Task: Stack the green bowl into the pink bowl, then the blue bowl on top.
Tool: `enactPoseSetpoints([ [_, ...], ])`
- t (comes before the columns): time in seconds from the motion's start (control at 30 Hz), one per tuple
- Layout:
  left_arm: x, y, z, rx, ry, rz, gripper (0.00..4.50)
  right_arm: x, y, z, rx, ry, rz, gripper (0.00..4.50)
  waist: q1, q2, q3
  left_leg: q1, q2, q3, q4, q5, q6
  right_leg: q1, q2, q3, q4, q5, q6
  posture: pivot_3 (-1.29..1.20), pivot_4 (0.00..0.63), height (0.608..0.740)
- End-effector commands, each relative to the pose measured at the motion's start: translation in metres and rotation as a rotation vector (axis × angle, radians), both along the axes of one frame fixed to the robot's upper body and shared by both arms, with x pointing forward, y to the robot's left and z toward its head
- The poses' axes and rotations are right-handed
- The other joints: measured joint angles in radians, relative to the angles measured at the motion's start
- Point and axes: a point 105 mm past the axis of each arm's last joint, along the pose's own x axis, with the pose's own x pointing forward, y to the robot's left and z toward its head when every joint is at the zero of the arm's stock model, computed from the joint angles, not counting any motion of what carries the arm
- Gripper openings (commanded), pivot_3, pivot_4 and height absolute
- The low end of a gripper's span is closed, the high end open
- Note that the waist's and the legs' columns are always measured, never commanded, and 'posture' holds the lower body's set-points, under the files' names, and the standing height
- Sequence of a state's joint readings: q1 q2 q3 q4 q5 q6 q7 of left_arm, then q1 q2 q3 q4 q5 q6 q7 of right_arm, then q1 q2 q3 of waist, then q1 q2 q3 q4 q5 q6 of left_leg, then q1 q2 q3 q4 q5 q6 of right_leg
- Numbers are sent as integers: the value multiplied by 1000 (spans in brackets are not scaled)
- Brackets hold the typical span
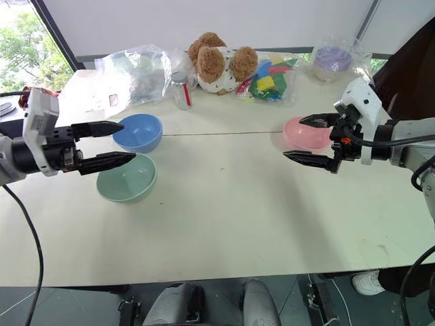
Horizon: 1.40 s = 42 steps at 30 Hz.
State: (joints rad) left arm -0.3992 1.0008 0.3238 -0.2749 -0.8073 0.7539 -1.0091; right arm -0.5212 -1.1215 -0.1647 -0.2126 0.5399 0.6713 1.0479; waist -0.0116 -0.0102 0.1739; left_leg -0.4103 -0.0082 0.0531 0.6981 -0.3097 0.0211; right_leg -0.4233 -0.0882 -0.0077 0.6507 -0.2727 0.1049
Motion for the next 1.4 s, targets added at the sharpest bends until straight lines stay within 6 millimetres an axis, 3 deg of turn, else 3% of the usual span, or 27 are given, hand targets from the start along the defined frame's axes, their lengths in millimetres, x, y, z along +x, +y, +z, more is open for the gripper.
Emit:
enactPoseSetpoints([
  [0.03,-2,4,11,10,-55,8,4384,1,2,12,-22,-61,7,4500,0,0,0,0,0,0,0,0,0,0,0,0,0,0,0,0,150,740],
  [0.73,-3,1,8,13,-65,-8,4384,12,-5,3,-43,-41,-54,4500,-1,0,0,0,0,0,0,0,0,-1,-1,0,0,0,0,0,150,740],
  [0.97,-1,-1,6,18,-71,-21,4384,46,-26,-23,-129,-15,-196,4500,-4,0,0,0,0,0,0,0,-1,-1,-1,0,0,0,0,0,150,740],
  [1.2,0,-4,6,20,-80,-25,4384,89,-31,-65,-183,78,-277,4500,-6,1,0,0,0,2,0,1,-2,-1,1,0,1,0,0,0,150,740],
  [1.37,-3,-3,6,25,-85,-14,4384,107,-34,-81,-215,120,-311,4500,-3,1,0,0,0,2,-1,1,-2,-1,1,0,0,0,0,0,150,740],
  [1.4,-3,-3,6,26,-86,-9,4476,109,-35,-85,-221,132,-317,4241,-4,1,0,0,0,2,-1,1,-2,-1,1,0,0,0,0,0,150,740],
])
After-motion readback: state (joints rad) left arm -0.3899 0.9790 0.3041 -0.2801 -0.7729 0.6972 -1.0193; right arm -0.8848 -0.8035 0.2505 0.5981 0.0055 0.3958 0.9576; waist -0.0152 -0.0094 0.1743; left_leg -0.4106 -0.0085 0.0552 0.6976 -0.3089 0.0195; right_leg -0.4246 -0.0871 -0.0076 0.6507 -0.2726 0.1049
